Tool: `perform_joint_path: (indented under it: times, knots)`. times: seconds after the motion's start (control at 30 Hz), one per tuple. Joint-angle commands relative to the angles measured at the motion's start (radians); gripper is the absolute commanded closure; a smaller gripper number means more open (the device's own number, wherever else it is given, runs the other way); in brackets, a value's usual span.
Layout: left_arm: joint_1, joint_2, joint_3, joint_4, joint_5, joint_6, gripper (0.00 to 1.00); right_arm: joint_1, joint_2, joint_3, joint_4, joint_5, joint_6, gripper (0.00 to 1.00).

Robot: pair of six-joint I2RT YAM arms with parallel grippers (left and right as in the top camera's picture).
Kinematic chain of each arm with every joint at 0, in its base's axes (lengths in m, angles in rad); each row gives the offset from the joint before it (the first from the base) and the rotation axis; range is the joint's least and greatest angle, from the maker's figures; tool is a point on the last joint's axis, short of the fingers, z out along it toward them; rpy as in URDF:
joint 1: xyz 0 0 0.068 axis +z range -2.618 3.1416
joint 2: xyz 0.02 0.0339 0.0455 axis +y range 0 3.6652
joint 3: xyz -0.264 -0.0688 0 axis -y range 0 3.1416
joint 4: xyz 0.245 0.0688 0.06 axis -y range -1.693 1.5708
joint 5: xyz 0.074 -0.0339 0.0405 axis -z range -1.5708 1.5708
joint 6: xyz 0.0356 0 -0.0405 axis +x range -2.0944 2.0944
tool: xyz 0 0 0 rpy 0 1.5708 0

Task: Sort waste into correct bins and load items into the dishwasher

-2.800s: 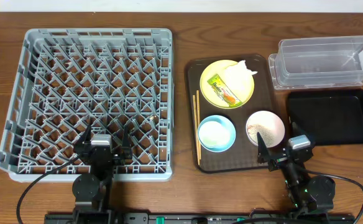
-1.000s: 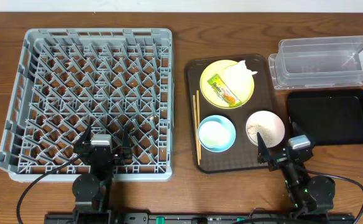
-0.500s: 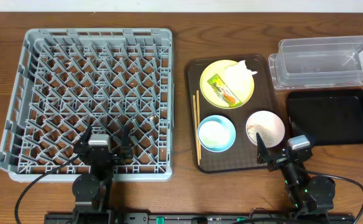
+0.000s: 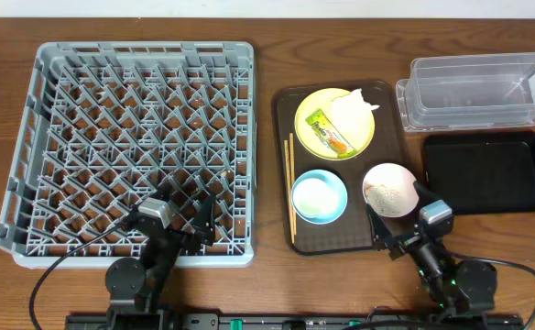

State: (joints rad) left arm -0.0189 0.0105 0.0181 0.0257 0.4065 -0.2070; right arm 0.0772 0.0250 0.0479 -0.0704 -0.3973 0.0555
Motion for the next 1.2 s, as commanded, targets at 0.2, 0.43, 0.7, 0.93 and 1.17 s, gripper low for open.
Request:
perform_joint_path:
  times: [0.2, 0.43, 0.7, 0.93, 1.17]
  knots:
    - [0.002, 0.128, 0.268, -0.052, 0.182, -0.016, 0.04, 0.008, 0.120, 0.308, -0.228, -0.018, 0.032, 0.01]
    - [0.002, 0.415, 0.583, -0.302, 0.190, -0.016, 0.04, 0.008, 0.447, 0.644, -0.466, -0.020, 0.005, 0.01]
    - [0.002, 0.763, 0.957, -0.644, 0.404, -0.016, 0.04, 0.008, 0.796, 1.061, -0.795, -0.022, -0.039, 0.01]
    - [0.002, 0.898, 1.097, -0.858, 0.443, -0.017, 0.04, 0.008, 0.918, 1.249, -0.975, -0.063, -0.085, 0.01]
    - [0.002, 0.897, 1.097, -0.867, 0.494, -0.042, 0.02, 0.008, 0.913, 1.249, -1.026, -0.146, 0.002, 0.01]
